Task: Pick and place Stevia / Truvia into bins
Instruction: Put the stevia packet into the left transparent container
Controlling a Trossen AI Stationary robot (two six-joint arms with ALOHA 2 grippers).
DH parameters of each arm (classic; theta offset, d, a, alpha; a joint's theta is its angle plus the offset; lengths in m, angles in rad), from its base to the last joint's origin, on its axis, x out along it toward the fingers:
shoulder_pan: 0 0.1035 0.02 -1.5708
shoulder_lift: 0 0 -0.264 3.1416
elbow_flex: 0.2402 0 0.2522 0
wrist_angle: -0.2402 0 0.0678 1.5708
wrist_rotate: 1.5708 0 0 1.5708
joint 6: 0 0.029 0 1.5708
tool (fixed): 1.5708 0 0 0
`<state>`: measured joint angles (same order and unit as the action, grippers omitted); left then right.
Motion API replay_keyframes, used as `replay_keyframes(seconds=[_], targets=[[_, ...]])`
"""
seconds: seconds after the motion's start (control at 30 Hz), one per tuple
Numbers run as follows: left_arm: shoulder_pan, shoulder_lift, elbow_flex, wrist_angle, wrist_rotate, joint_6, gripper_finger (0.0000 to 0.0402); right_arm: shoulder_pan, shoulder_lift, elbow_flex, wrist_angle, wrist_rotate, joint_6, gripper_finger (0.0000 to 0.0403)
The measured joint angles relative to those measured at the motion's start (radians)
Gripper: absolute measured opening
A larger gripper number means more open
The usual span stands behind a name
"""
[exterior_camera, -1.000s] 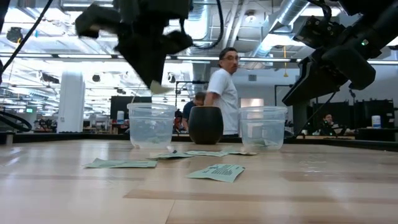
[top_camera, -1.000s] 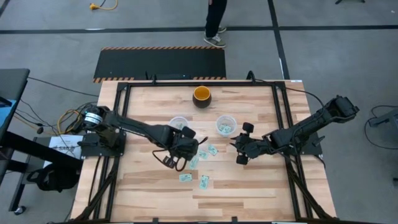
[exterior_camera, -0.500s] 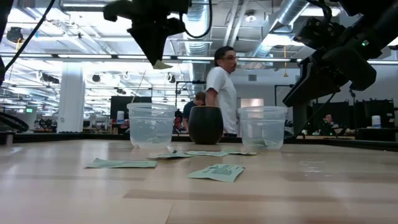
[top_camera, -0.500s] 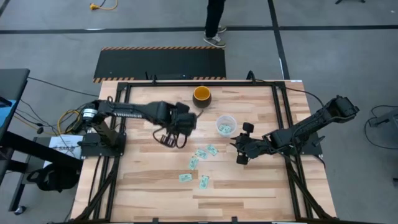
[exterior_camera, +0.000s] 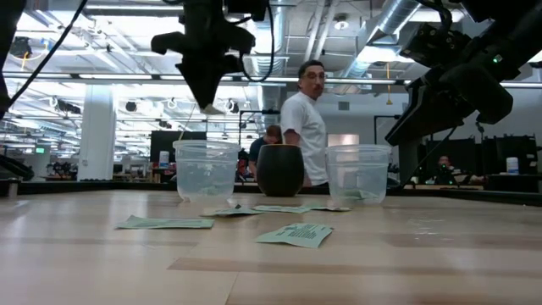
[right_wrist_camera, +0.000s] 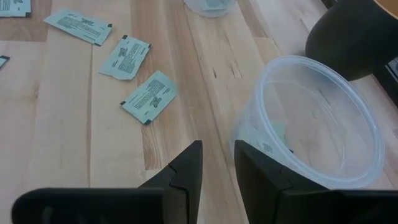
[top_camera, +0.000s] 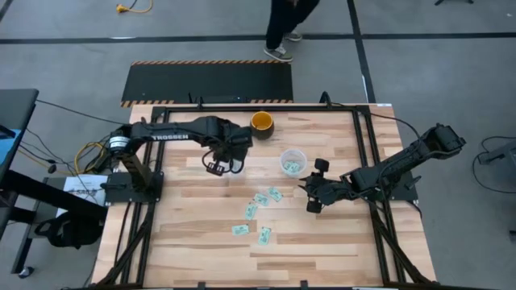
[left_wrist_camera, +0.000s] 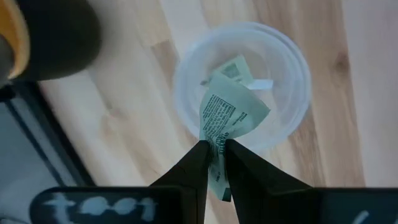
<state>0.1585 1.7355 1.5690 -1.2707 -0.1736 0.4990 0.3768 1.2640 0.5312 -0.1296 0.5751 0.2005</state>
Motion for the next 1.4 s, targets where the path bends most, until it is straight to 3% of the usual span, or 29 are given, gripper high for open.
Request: replay_keyframes(seconds=[0.17,0.63,0.77,0.93,1.03,1.27,1.4], targets=[[-0.001,0.001,-0.035,0.011,0.013,0.01,0.0055,0.0,0.0,0.0,0.0,0.0,0.0,0.0087],[-0.005,0.001,-0.075,0.085,0.041,-0.072,0.017,0.0,0.0,0.0,0.002,0.0,0.001,0.0087],[-0.005,0.001,-0.075,0.072,0.127,-0.117,0.0176,0.0,0.0,0.0,0.003,0.0,0.001,0.0087],[-0.005,-0.037,-0.075,0.066,0.367,-0.157,0.0177,0.0,0.0,0.0,0.003,0.0,0.001,0.0087],[-0.015,-0.08,-0.075,0.095,0.455,-0.183,0.0177,0.0,0.0,0.0,0.003,-0.001,0.002,0.0087],[-0.072,-0.202,-0.078,0.164,0.463,-0.289,0.0177,0.0,0.0,0.0,0.003,-0.04,0.014,0.0087],[-0.124,-0.281,-0.133,0.256,0.409,-0.374,0.0177,0.0,0.0,0.0,0.003,-0.05,0.019,0.0087]])
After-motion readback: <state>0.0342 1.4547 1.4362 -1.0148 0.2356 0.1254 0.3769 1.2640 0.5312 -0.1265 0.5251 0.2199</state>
